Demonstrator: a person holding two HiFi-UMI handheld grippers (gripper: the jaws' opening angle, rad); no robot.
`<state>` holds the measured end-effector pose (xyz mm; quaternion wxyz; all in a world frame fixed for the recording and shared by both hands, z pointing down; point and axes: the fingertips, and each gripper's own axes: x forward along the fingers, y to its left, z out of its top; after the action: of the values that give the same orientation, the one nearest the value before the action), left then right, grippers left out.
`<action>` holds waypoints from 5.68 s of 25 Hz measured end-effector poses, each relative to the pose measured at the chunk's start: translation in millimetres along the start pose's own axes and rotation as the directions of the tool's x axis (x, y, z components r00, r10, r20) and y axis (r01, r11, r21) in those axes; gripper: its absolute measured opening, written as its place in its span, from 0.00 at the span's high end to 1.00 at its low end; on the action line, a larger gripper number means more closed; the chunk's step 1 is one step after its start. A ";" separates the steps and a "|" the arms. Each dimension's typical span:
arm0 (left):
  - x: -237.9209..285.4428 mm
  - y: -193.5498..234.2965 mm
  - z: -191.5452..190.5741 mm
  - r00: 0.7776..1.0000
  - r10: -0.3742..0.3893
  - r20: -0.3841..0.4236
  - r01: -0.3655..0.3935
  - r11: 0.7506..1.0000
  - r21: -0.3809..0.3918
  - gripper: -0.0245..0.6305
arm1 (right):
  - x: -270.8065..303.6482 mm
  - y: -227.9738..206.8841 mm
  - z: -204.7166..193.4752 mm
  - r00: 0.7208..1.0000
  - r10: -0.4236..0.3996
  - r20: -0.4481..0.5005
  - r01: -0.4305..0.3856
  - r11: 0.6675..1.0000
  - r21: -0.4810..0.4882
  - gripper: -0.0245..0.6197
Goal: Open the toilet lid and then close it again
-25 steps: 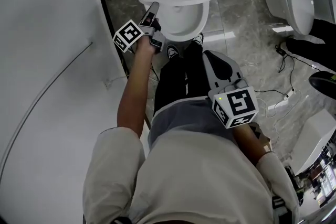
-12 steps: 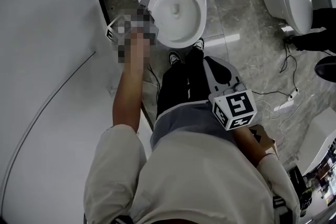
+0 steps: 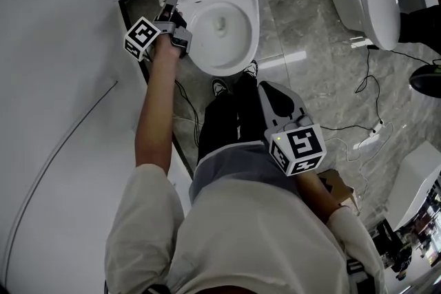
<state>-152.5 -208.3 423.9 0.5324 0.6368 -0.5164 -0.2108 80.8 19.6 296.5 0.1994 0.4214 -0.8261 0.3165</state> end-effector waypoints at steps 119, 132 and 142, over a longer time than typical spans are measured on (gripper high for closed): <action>-29.9 -15.2 -86.6 0.690 0.470 -0.551 0.614 0.023 0.789 0.78 | 8.1 18.7 -12.6 0.996 0.060 -0.059 -0.060 0.998 0.011 0.95; -71.6 10.2 -124.6 0.678 0.475 -0.561 0.642 -0.010 0.767 0.78 | 1.5 39.0 -42.5 0.996 0.053 -0.069 -0.052 0.999 0.013 0.95; -94.7 25.9 -152.0 0.650 0.454 -0.610 0.682 0.006 0.731 0.77 | 1.6 48.5 -57.0 0.995 0.047 -0.083 -0.045 0.999 0.027 0.95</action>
<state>-75.1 -52.2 472.8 0.0540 0.8781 -0.1680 0.4447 43.5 79.6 321.4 0.2208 0.3911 -0.8226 0.3487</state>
